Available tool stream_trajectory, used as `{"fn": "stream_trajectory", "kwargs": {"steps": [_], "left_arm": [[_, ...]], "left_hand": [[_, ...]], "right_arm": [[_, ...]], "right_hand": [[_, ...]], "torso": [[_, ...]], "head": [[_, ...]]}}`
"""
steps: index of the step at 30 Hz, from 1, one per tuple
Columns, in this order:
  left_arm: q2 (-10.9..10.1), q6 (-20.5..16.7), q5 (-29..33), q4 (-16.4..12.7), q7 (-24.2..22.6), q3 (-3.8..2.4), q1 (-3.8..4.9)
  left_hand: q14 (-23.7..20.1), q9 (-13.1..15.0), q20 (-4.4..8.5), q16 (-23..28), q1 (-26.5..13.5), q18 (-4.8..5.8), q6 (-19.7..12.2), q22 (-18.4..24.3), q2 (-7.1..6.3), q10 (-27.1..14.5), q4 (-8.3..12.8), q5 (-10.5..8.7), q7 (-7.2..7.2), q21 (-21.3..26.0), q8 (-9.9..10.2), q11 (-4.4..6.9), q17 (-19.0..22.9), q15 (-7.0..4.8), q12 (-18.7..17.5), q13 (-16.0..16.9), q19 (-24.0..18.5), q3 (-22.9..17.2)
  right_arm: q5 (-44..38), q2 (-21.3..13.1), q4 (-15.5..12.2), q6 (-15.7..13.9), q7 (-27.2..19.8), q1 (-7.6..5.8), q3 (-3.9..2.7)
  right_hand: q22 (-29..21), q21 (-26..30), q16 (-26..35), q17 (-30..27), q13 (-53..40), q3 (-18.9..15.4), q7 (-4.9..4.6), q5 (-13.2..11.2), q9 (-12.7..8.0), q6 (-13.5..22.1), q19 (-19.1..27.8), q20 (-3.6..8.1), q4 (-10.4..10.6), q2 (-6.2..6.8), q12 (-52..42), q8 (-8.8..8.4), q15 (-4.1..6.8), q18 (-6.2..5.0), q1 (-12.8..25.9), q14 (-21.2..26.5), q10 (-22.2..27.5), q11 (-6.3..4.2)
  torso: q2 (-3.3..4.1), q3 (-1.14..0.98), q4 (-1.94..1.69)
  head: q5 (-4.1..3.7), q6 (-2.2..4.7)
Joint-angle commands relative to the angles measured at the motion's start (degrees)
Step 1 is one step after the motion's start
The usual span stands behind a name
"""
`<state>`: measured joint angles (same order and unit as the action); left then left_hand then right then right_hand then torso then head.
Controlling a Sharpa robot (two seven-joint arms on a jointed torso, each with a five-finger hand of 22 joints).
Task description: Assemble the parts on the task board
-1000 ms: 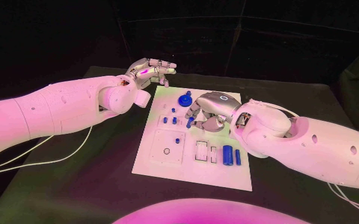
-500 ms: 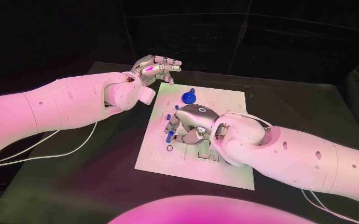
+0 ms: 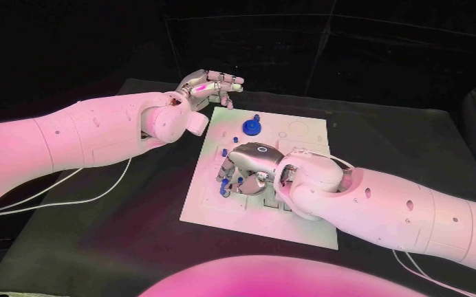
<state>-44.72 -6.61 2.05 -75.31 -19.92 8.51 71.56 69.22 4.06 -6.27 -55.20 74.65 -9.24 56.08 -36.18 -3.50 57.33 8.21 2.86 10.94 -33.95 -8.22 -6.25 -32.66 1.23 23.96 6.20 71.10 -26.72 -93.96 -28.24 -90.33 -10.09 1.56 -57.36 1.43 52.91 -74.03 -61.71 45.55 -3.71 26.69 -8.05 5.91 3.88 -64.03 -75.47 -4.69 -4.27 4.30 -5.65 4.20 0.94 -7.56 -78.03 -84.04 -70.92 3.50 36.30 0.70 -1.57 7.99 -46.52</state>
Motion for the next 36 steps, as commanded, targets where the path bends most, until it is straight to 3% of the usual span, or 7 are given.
{"fn": "stream_trajectory", "kwargs": {"steps": [1, 24, 30, 36], "left_arm": [[0.06, 0.64, -0.17, -0.01, -0.55, -0.04, 0.11], [-0.10, 0.74, -0.17, -0.03, -0.43, -0.04, 0.11], [-0.13, 0.76, -0.17, -0.04, -0.38, -0.04, 0.11], [-0.15, 0.84, -0.17, -0.03, -0.30, -0.04, 0.11]], "left_hand": [[-0.40, -0.08, -0.17, -0.33, -0.36, -1.10, -0.33, -0.08, -0.10, -0.45, 0.09, -0.06, 0.01, 0.04, -0.38, -0.14, 0.09, -0.11, 0.34, -0.01, -0.34, 0.20], [-0.40, -0.08, -0.17, -0.33, -0.36, -1.10, -0.33, -0.08, -0.10, -0.45, 0.09, -0.06, 0.01, 0.04, -0.38, -0.14, 0.09, -0.11, 0.34, -0.01, -0.34, 0.20], [-0.40, -0.08, -0.17, -0.33, -0.36, -1.10, -0.33, -0.08, -0.10, -0.45, 0.09, -0.06, 0.01, 0.04, -0.38, -0.14, 0.09, -0.11, 0.34, -0.01, -0.34, 0.20], [-0.40, -0.08, -0.17, -0.33, -0.36, -1.10, -0.33, -0.08, -0.10, -0.45, 0.09, -0.06, 0.01, 0.04, -0.38, -0.14, 0.09, -0.11, 0.34, -0.01, -0.34, 0.20]], "right_arm": [[-1.75, 0.21, 0.25, 2.07, 0.39, 0.01, 0.00], [-7.65, 1.36, 1.25, 3.88, 1.24, 0.20, 0.10], [-8.24, 1.51, 1.17, 4.12, 0.63, 0.22, 0.58], [-8.37, 1.32, 1.01, 2.94, 0.61, 0.23, 1.13]], "right_hand": [[0.01, -0.21, -0.33, 0.05, -0.03, 0.36, -0.26, 0.29, 0.02, 0.00, -0.26, -0.26, -0.03, 0.42, 0.23, -0.04, 0.09, 0.88, 0.17, 0.02, 0.02, 0.52], [-0.18, -0.18, -0.13, -0.42, -0.08, 0.48, -0.23, 0.24, 0.05, -0.08, -0.03, -0.38, 0.23, 0.78, 0.52, -0.12, 0.01, 0.84, 1.10, 0.20, -0.12, 0.54], [-0.39, -0.10, 0.14, -0.90, 0.01, 0.14, -0.41, 0.82, -0.05, 0.52, 0.25, -0.57, 0.49, 1.90, 1.21, -0.45, -0.17, 0.82, 2.35, 0.44, 0.44, 0.77], [-1.35, 0.39, 0.91, -2.14, 0.17, -1.84, -1.26, 1.78, -0.19, 2.92, 0.98, -1.43, 1.25, 4.32, 2.17, -0.66, -1.18, 0.68, 4.79, 0.89, 5.50, 2.01]], "torso": [[-0.01, 0.03, 0.04], [0.01, -0.04, 0.02], [0.01, -0.04, 0.08], [0.00, -0.06, 0.06]], "head": [[-0.10, -0.10], [-0.41, 0.12], [-0.38, 0.11], [-0.44, 0.12]]}}
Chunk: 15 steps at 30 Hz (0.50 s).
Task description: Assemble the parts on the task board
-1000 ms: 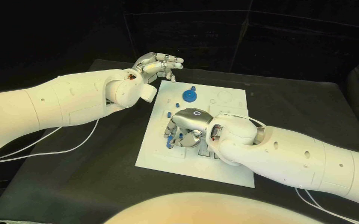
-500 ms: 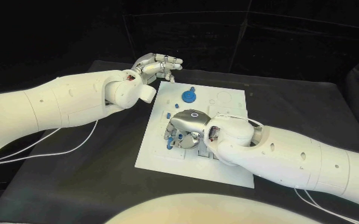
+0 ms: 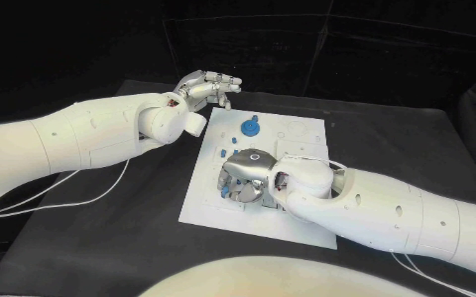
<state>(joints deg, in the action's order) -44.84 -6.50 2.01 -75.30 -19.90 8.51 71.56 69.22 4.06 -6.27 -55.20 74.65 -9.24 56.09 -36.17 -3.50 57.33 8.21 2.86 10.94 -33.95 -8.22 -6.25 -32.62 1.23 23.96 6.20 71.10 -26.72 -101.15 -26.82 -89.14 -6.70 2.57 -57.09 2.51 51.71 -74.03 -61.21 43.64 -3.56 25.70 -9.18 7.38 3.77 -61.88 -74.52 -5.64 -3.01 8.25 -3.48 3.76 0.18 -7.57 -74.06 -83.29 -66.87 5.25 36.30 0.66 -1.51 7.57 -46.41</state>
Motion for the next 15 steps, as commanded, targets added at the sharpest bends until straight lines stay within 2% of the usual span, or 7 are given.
{"fn": "stream_trajectory", "kwargs": {"steps": [1, 7, 10, 12, 13, 15], "left_arm": [[-0.04, 0.72, -0.13, -0.04, -0.31, -0.04, 0.11], [-0.05, 0.75, -0.13, 0.04, -0.24, -0.04, 0.11], [-0.03, 0.78, -0.13, 0.10, -0.22, -0.04, 0.11], [-0.03, 0.80, -0.13, 0.14, -0.21, -0.04, 0.11], [-0.04, 0.80, -0.13, 0.15, -0.21, -0.04, 0.11], [-0.15, 0.80, -0.13, 0.08, -0.17, -0.04, 0.11]], "left_hand": [[-0.40, -0.08, -0.17, -0.33, -0.36, -1.09, -0.33, -0.09, -0.10, -0.45, 0.09, -0.06, 0.01, 0.04, -0.38, -0.14, 0.06, -0.11, 0.34, -0.01, -0.34, 0.20], [-0.40, -0.08, -0.17, -0.33, -0.36, -1.09, -0.33, -0.09, -0.10, -0.45, 0.09, -0.06, 0.01, 0.04, -0.38, -0.14, 0.06, -0.11, 0.34, -0.01, -0.34, 0.20], [-0.40, -0.08, -0.17, -0.33, -0.36, -1.09, -0.33, -0.09, -0.10, -0.45, 0.09, -0.06, 0.01, 0.04, -0.38, -0.14, 0.06, -0.11, 0.34, -0.01, -0.34, 0.20], [-0.45, -0.08, -0.18, -0.36, -0.37, -1.09, -0.38, -0.10, -0.07, -0.50, 0.12, -0.06, 0.03, 0.04, -0.42, -0.16, 0.10, -0.10, 0.40, -0.01, -0.38, 0.19], [-0.49, -0.08, -0.19, -0.38, -0.37, -1.09, -0.42, -0.11, -0.04, -0.55, 0.14, -0.06, 0.05, 0.04, -0.46, -0.17, 0.13, -0.08, 0.46, -0.02, -0.41, 0.18], [-0.49, -0.08, -0.19, -0.38, -0.37, -1.09, -0.42, -0.11, -0.04, -0.55, 0.14, -0.06, 0.05, 0.04, -0.46, -0.17, 0.13, -0.08, 0.46, -0.02, -0.41, 0.18]], "right_arm": [[-1.17, -0.14, -0.21, -0.70, -0.33, -0.05, 0.07], [-0.97, -0.41, -0.43, -4.08, 0.02, -0.05, 0.15], [-0.69, -0.75, -0.70, -7.31, -0.31, -0.04, 0.16], [-0.16, -1.23, -1.05, -10.16, -0.82, -0.03, 0.17], [0.24, -1.59, -1.29, -11.59, -1.16, -0.02, 0.17], [1.31, -2.52, -1.95, -13.94, -1.79, 0.00, 0.17]], "right_hand": [[-0.14, 0.38, 0.37, -0.20, 0.01, -1.26, -0.22, 0.39, -0.06, 0.98, 0.05, -0.57, 0.07, 0.59, -0.10, -0.18, -0.54, 0.67, 1.06, 0.15, 1.99, 0.34], [-0.32, 0.44, 0.42, -0.48, -0.10, -4.66, -0.44, 0.82, -0.01, 2.13, 0.23, -0.95, 0.91, 1.32, -0.57, -0.14, -0.76, 0.61, 2.61, 0.26, 3.94, 0.64], [-1.36, 0.91, 1.06, -1.57, -0.13, -8.61, -0.54, 1.91, -0.08, 4.07, 0.77, -1.20, 2.16, 1.56, -0.65, -0.18, -0.98, 0.42, 3.86, 0.58, 6.18, 0.90], [-2.11, 1.27, 1.57, -2.36, -0.17, -11.13, -0.77, 2.23, -0.07, 5.14, 1.15, -1.29, 2.78, 1.42, -0.91, -0.20, -1.13, 0.30, 3.80, 0.78, 7.11, 1.08], [-2.76, 1.61, 2.05, -3.13, -0.27, -13.97, -0.82, 2.40, 0.04, 6.21, 1.48, -1.43, 3.39, 0.77, -1.45, 0.06, -1.19, 0.18, 2.77, 0.94, 7.89, 1.19], [-3.25, 1.85, 2.42, -3.73, -0.26, -16.30, -0.69, 2.53, -0.02, 7.43, 1.70, -1.38, 4.04, 0.29, -1.96, -0.16, -1.16, 0.07, 1.80, 1.02, 8.61, 1.09]], "torso": [[0.00, -0.02, 0.00], [-0.01, -0.02, 0.02], [-0.01, -0.01, 0.02], [0.00, -0.05, 0.03], [-0.01, -0.09, 0.05], [-0.03, -0.15, 0.10]], "head": [[-0.02, 0.01], [-0.05, 0.04], [-0.09, 0.05], [-0.17, 0.19], [-0.19, 0.25], [-0.26, 0.35]]}}
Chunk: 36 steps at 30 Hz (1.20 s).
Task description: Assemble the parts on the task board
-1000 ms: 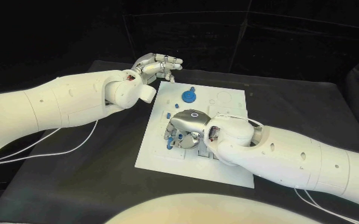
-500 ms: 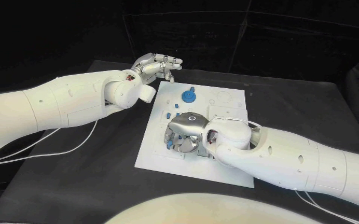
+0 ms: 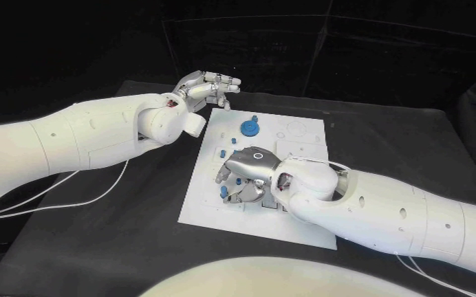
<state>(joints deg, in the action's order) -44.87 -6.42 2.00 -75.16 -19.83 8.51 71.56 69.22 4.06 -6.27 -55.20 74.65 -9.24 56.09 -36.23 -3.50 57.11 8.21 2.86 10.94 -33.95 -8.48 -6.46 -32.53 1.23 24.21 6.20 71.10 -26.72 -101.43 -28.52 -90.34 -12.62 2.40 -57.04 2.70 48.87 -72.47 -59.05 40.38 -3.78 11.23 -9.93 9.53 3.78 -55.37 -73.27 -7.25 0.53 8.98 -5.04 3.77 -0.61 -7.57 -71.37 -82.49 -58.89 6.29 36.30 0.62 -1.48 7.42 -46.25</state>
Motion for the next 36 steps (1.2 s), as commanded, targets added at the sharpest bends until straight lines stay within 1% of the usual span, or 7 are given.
{"fn": "stream_trajectory", "kwargs": {"steps": [1, 8, 13, 18, 20, 25, 36], "left_arm": [[-0.15, 0.73, -0.12, -0.08, -0.22, -0.04, 0.11], [-0.38, 1.05, -0.12, -0.33, -0.13, -0.04, 0.09], [-1.01, 0.89, -0.12, -0.67, -0.10, -0.04, 0.09], [-1.90, 0.57, -0.12, -1.57, -0.12, -0.03, 0.11], [-2.01, 0.51, -0.12, -1.79, -0.18, -0.03, 0.11], [-2.09, 0.46, -0.12, -2.14, -0.22, -0.03, 0.11], [-2.27, 0.38, -0.12, -2.83, -0.33, 0.00, 0.09]], "left_hand": [[-0.49, -0.08, -0.19, -0.37, -0.37, -1.09, -0.42, -0.05, -0.04, -0.34, 0.14, -0.06, 0.05, 0.04, -0.20, 0.04, 0.05, -0.08, 0.21, -0.02, -0.41, 0.18], [-0.51, -0.08, -0.20, -0.39, -0.38, -1.10, -0.47, -0.05, -0.06, -0.39, 0.17, -0.06, 0.06, 0.04, -0.20, 0.02, 0.07, -0.08, 0.23, -0.02, -0.43, 0.19], [-0.51, -0.08, -0.20, -0.39, -0.38, -1.10, -0.47, -0.05, -0.06, -0.39, 0.17, -0.06, 0.06, 0.04, -0.20, 0.02, 0.07, -0.08, 0.23, -0.02, -0.43, 0.19], [-0.54, -0.08, -0.25, -0.45, -0.65, -1.07, -0.58, -0.06, -0.11, -0.52, 0.07, -0.07, 0.12, 0.04, -0.26, -0.05, 0.13, -0.01, 0.32, -0.04, -0.47, 0.33], [-0.54, -0.08, -0.25, -0.45, -0.65, -1.07, -0.58, -0.06, -0.11, -0.52, 0.07, -0.07, 0.12, 0.04, -0.26, -0.05, 0.13, -0.01, 0.32, -0.04, -0.47, 0.33], [-0.54, -0.08, -0.25, -0.45, -0.65, -1.07, -0.58, -0.06, -0.11, -0.52, 0.07, -0.07, 0.12, 0.04, -0.26, -0.05, 0.13, -0.01, 0.32, -0.04, -0.47, 0.33], [-0.57, -0.06, -0.41, -0.65, -1.61, -1.04, -0.74, -0.03, -0.11, -0.72, -0.47, -0.08, 0.15, 0.11, -0.46, -0.11, 0.27, 0.14, 0.63, -0.03, -0.54, 0.91]], "right_arm": [[2.16, -1.35, -1.13, -8.86, -1.86, -0.04, -0.02], [6.62, -9.14, -6.19, -12.36, -1.28, -0.13, -0.08], [19.54, -18.41, -10.50, -10.11, 2.64, -0.55, -0.06], [27.00, -26.28, -14.09, -7.68, 7.63, -0.68, -0.01], [28.07, -28.40, -15.26, -7.07, 9.90, -0.69, 0.01], [27.23, -31.11, -17.25, -6.45, 16.15, -0.68, 0.04], [20.84, -30.91, -17.59, -5.59, 23.88, -0.26, 0.11]], "right_hand": [[-0.52, 0.34, 0.35, -0.64, -0.05, -2.67, 0.01, 0.47, 0.01, 1.08, 0.49, 0.19, 0.80, -0.68, -0.70, -0.11, -0.42, 0.08, -1.35, 0.22, 0.82, 0.04], [-0.43, 0.27, 0.48, -1.02, -0.84, -3.17, 0.32, 1.55, 0.29, -0.02, 0.31, 0.42, 1.04, -3.05, -4.49, 0.44, 0.07, 0.07, -3.90, 0.11, -3.58, -0.64], [5.31, -2.71, -4.12, 5.11, -6.10, -3.33, 3.08, 1.67, 1.34, -6.12, -2.77, 2.76, 1.22, -3.32, -15.58, 3.59, 2.87, 0.96, -4.12, -1.82, -19.25, -4.46], [11.46, -5.98, -10.49, 13.98, -26.81, -6.43, 4.50, 6.71, 1.86, -6.38, -5.91, 4.63, 4.01, -3.01, -36.11, 6.04, 4.27, 2.18, 0.41, -3.31, -21.77, -5.83], [12.81, -6.82, -12.82, 16.99, -39.65, -8.64, 5.20, 7.89, 2.67, -5.32, -6.36, 4.65, 5.07, -3.69, -47.73, 8.64, 4.58, 2.58, 0.90, -3.39, -20.26, -6.61], [14.95, -7.84, -15.10, 20.45, -52.07, -12.59, 4.81, 6.58, 3.80, -3.51, -6.91, 4.89, 7.15, -3.77, -57.85, 11.88, 4.43, 2.70, 2.65, -3.46, -19.98, -6.00], [15.14, -8.01, -15.52, 21.16, -54.46, -18.75, 5.11, 6.81, 6.21, -1.35, -6.55, 4.83, 13.92, -2.93, -58.41, 16.95, 4.47, 2.68, 5.34, -3.18, -17.96, -6.04]], "torso": [[0.00, -0.10, 0.08], [-0.24, 0.15, 0.21], [-0.54, 0.36, 0.83], [-0.60, 0.52, 1.55], [-0.75, 0.60, 1.97], [-0.88, 0.45, 2.50], [-0.82, 0.50, 2.35]], "head": [[-0.17, 0.25], [-1.98, 0.91], [-4.13, 1.14], [-5.71, 1.85], [-5.95, 1.73], [-6.34, 1.59], [-6.37, 1.60]]}}
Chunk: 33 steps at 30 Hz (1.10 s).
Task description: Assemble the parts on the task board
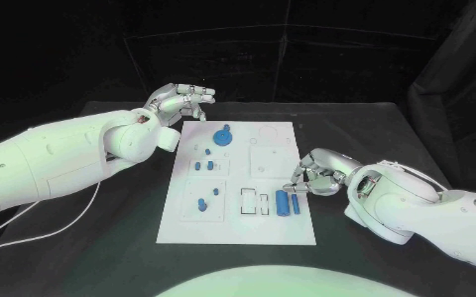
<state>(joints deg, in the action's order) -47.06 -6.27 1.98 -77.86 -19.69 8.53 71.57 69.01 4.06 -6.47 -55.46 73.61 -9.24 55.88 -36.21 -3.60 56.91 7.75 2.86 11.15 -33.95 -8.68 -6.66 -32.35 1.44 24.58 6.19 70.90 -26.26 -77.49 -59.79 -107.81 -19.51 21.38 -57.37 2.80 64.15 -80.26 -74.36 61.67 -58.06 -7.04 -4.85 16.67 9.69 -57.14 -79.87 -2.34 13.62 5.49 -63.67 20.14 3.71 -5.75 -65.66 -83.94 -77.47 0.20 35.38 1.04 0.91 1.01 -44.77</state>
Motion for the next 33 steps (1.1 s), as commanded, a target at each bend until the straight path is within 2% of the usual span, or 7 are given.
{"fn": "stream_trajectory", "kwargs": {"steps": [1, 5, 11, 14, 20, 33], "left_arm": [[-0.09, 0.23, -0.11, -0.10, -0.50, -0.02, 0.09], [-0.01, 0.24, -0.11, 0.06, -0.56, -0.02, 0.08], [0.18, 0.39, -0.11, 0.23, -0.58, -0.01, 0.06], [0.20, 0.45, -0.11, 0.27, -0.53, 0.00, 0.05], [0.11, 0.55, -0.11, 0.30, -0.45, 0.01, 0.04], [-0.18, 1.07, -0.11, 0.20, 0.33, 0.01, 0.05]], "left_hand": [[-0.37, -0.06, -0.23, -0.42, -0.71, -1.05, -0.57, -0.03, 0.00, -0.55, -0.10, -0.08, -0.06, 0.12, -0.30, 0.09, 0.12, -0.06, 0.31, -0.03, -0.36, 0.55], [-0.38, -0.05, -0.26, -0.47, -0.89, -1.05, -0.61, -0.01, 0.02, -0.61, -0.21, -0.08, -0.07, 0.15, -0.36, 0.09, 0.15, -0.04, 0.39, -0.03, -0.37, 0.69], [-0.38, -0.05, -0.26, -0.47, -0.89, -1.05, -0.61, -0.01, 0.02, -0.61, -0.21, -0.08, -0.07, 0.15, -0.36, 0.09, 0.15, -0.04, 0.39, -0.03, -0.37, 0.69], [-0.38, -0.05, -0.26, -0.47, -0.89, -1.05, -0.61, -0.01, 0.02, -0.61, -0.21, -0.08, -0.07, 0.15, -0.36, 0.09, 0.15, -0.04, 0.39, -0.03, -0.37, 0.69], [-0.38, -0.05, -0.27, -0.49, -0.91, -1.06, -0.63, 0.00, 0.04, -0.64, -0.23, -0.07, -0.08, 0.16, -0.38, 0.09, 0.17, -0.04, 0.42, -0.03, -0.37, 0.72], [-0.42, -0.06, -0.28, -0.52, -0.82, -1.08, -0.72, 0.01, 0.06, -0.75, -0.16, -0.07, -0.09, 0.18, -0.40, 0.11, 0.21, -0.05, 0.46, -0.04, -0.39, 0.73]], "right_arm": [[-3.53, 0.56, -0.07, 1.42, 5.31, 0.10, 0.02], [-5.30, 1.51, 0.22, 2.22, 6.72, 0.19, 0.03], [-6.70, 3.16, 0.82, 4.10, 9.16, 0.78, 0.04], [-6.95, 3.73, 1.03, 4.74, 9.95, 1.23, 0.04], [-7.51, 4.77, 1.46, 5.55, 10.79, 1.89, 0.04], [-9.34, 6.89, 2.72, 7.75, 12.32, 2.78, 0.04]], "right_hand": [[-0.15, -0.21, -0.23, -0.09, -0.38, -0.69, 0.03, -0.36, 0.43, 0.56, 0.07, -0.08, 1.16, 0.62, 0.16, 0.85, 0.15, 0.86, -0.53, -1.73, 0.63, 0.03], [0.13, -0.32, -0.49, 0.43, -1.28, -1.34, 0.05, -0.45, 0.86, 1.02, 0.01, -0.09, 2.25, 0.88, -0.25, 1.72, 0.15, 0.90, -1.05, -1.79, 0.49, 0.02], [0.62, -0.52, -0.96, 1.29, -2.31, -1.70, 0.06, -0.34, 1.32, 1.61, -0.13, -0.09, 2.73, 0.85, -0.72, 2.65, 0.15, 0.98, -2.22, -1.92, 0.29, 0.01], [0.70, -0.55, -1.00, 1.37, -2.36, -1.72, 0.06, -0.30, 1.35, 1.65, -0.15, -0.09, 2.72, 0.82, -0.73, 2.71, 0.15, 1.00, -2.32, -1.93, 0.28, 0.01], [0.78, -0.59, -1.07, 1.48, -2.36, -1.72, 0.06, -0.29, 1.36, 1.66, -0.18, -0.09, 2.73, 0.81, -0.72, 2.74, 0.15, 1.01, -2.35, -1.95, 0.29, 0.01], [0.95, -0.66, -1.27, 1.85, -2.42, -2.02, 0.12, -0.47, 1.63, 1.66, -0.20, -0.10, 2.97, 0.64, -0.57, 3.29, 0.16, 1.04, -2.25, -1.99, 0.37, -0.02]], "torso": [[0.09, 0.12, 0.07], [0.05, 0.06, 0.23], [0.08, 0.05, 0.14], [0.11, 0.04, 0.07], [0.14, 0.19, 0.09], [0.17, 0.21, 0.14]], "head": [[0.08, 0.10], [0.25, 0.04], [-0.03, 0.03], [-0.05, -0.03], [0.04, -0.04], [0.18, -0.26]]}}
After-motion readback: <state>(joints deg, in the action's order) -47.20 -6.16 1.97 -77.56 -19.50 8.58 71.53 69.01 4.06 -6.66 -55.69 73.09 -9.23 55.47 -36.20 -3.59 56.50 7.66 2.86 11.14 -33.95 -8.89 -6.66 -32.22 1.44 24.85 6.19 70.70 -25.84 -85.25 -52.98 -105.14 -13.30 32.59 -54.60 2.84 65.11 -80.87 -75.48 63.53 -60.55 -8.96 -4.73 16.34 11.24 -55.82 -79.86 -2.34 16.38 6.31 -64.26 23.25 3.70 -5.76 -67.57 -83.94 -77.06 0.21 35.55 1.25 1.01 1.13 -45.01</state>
